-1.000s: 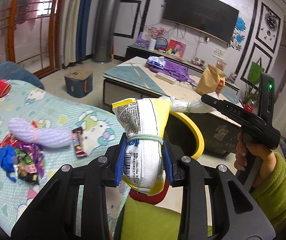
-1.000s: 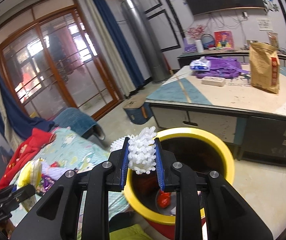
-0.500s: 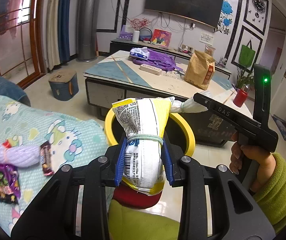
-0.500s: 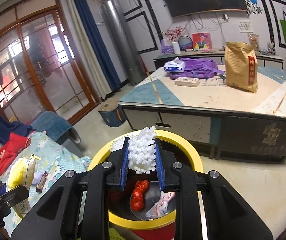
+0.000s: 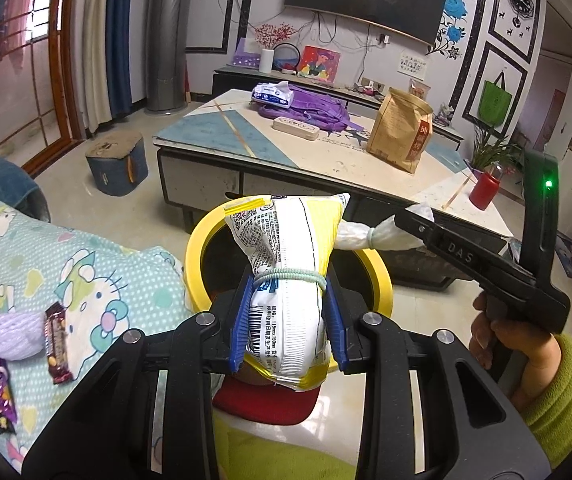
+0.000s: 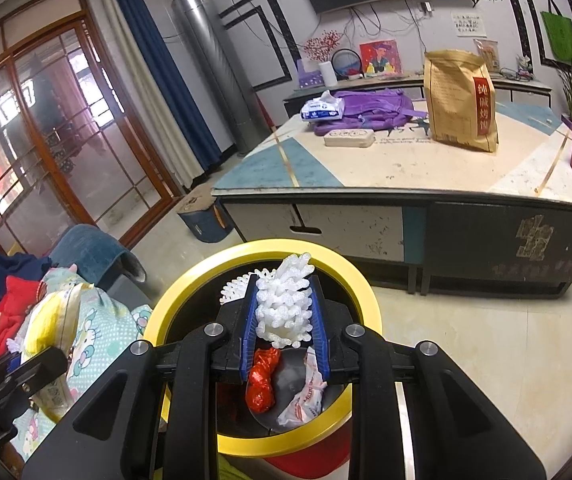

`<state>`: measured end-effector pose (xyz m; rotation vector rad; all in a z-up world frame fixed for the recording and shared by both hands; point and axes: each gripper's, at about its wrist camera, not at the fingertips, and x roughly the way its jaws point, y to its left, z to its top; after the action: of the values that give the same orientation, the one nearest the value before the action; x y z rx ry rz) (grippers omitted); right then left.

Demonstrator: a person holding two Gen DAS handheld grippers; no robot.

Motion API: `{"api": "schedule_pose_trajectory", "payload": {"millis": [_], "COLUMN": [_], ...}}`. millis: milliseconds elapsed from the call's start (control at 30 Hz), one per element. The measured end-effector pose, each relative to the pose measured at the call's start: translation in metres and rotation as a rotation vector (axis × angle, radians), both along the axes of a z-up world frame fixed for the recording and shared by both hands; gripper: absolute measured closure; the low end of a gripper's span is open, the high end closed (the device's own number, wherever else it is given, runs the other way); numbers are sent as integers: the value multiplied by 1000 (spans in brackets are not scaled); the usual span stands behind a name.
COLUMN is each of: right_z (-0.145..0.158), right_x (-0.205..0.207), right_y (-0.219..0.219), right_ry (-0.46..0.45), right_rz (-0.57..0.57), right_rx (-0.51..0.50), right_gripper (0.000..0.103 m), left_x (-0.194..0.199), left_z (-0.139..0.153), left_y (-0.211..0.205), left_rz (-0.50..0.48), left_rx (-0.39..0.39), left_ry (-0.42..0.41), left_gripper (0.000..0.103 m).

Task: Collect trash
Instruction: 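Carry both items over the yellow bin and open both tools to drop them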

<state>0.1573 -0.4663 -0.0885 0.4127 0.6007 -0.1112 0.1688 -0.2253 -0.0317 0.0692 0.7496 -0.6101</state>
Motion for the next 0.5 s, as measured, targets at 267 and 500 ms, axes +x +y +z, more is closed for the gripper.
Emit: {"api": "schedule_pose_trajectory", "payload": {"millis": [267,500], "right_z": [-8,-13], "right_x": [5,9], "right_y": [-5,-10], "right_ry": [23,32], "right_rz": [1,8], "right_rx": [28,64], "right_gripper": [78,75], "left_x": [20,38], "left_z": [-17,-37], "left_y": [-13,-22], "left_rz": [6,9], "left_rx": [26,67], "left_ry": [36,79], "left_gripper": [77,77]}}
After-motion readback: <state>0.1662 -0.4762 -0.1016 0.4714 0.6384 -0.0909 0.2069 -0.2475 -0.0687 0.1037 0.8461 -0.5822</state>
